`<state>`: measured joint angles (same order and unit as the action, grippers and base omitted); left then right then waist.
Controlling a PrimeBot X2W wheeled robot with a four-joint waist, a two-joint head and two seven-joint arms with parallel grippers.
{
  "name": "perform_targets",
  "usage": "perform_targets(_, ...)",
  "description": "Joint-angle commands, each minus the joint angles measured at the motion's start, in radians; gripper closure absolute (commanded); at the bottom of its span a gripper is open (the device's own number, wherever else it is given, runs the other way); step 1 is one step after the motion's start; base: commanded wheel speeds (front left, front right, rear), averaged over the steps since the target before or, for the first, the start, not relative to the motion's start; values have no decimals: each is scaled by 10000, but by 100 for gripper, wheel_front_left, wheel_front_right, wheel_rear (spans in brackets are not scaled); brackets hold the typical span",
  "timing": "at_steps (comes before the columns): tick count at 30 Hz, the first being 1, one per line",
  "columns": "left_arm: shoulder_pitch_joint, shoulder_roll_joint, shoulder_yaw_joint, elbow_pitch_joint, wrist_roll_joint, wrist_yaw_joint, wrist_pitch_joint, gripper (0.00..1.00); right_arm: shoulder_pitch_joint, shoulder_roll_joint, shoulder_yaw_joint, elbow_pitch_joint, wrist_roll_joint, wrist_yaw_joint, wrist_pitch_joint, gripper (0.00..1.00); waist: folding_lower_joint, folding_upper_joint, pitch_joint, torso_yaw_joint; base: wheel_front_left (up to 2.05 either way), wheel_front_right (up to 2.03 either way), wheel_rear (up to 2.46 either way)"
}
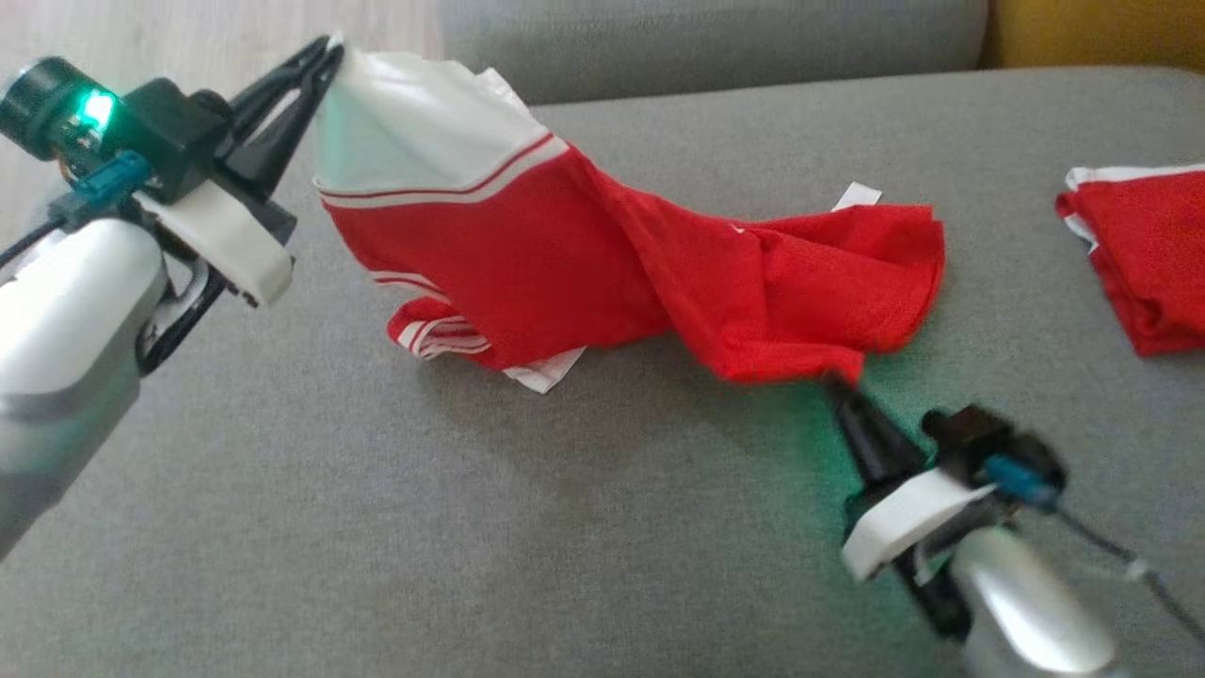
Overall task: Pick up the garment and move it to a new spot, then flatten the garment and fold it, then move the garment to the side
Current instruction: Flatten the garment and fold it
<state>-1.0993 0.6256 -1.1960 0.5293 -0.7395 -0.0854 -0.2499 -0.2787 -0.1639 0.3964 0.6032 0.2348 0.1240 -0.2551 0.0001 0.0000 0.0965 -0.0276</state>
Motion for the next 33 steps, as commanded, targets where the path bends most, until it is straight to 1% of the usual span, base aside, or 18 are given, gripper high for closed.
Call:
perform_targets(1,-475,444,850,-302,104,190,-109,100,-199,-427,-76,-965,-166,67,-67,100,-1,0,-347,-110,0,0,0)
perform_targets(5,-170,719,1836,-1130,545,459,-114,100,-543,-1647,-648,-2627,-282,67,-67,100,-1,0,-988,-225,0,0,0)
perform_targets(6,-170,719,1836,-1130,545,459,-114,100,-543,-1647,-648,-2627,-282,67,-67,100,-1,0,-988,-225,0,0,0)
perform_targets(8,-57,842,2364,-1610,821,570,-115,100,-825,-2348,-886,-3323,-155,67,-67,100,-1,0,-1218,-232,0,0,0)
perform_targets(11,-15,1009,3117,-2328,1208,623,-116,100,-1362,-3351,-1199,-4193,193,67,-10,100,-1,0,-1507,-237,0,0,0)
perform_targets(14,-271,1211,3770,-3074,1643,684,-117,100,-2023,-4247,-1501,-5062,602,67,385,100,-1,0,-1684,-243,0,0,0)
perform_targets(18,-956,1297,4366,-3776,1994,572,-117,100,-2959,-5195,-1743,-5839,1006,67,1001,100,-1,0,-1746,-231,0,0,0)
perform_targets(21,-1613,1144,4717,-3876,2153,476,-117,100,-3743,-5506,-1652,-5901,1344,67,1321,100,-1,0,-1607,-257,0,0,0)
perform_targets(24,-2044,846,4741,-3185,2044,290,-55,100,-4570,-5608,-1118,-5381,1432,67,1579,100,-1,0,-1349,-247,0,0,0)
perform_targets(28,-2638,446,4392,-1723,2082,-29,264,100,-5718,-5371,15,-4080,1599,67,1739,100,-1,0,-740,-232,0,0,0)
perform_targets(31,-3373,163,4239,-709,2200,-168,419,100,-6754,-5148,688,-3091,1880,67,1652,100,-1,0,250,-194,0,0,0)
perform_targets(33,-3948,-48,4261,-174,2284,-197,389,100,-7535,-4959,942,-2476,2041,67,1411,100,-1,0,964,-191,0,0,0)
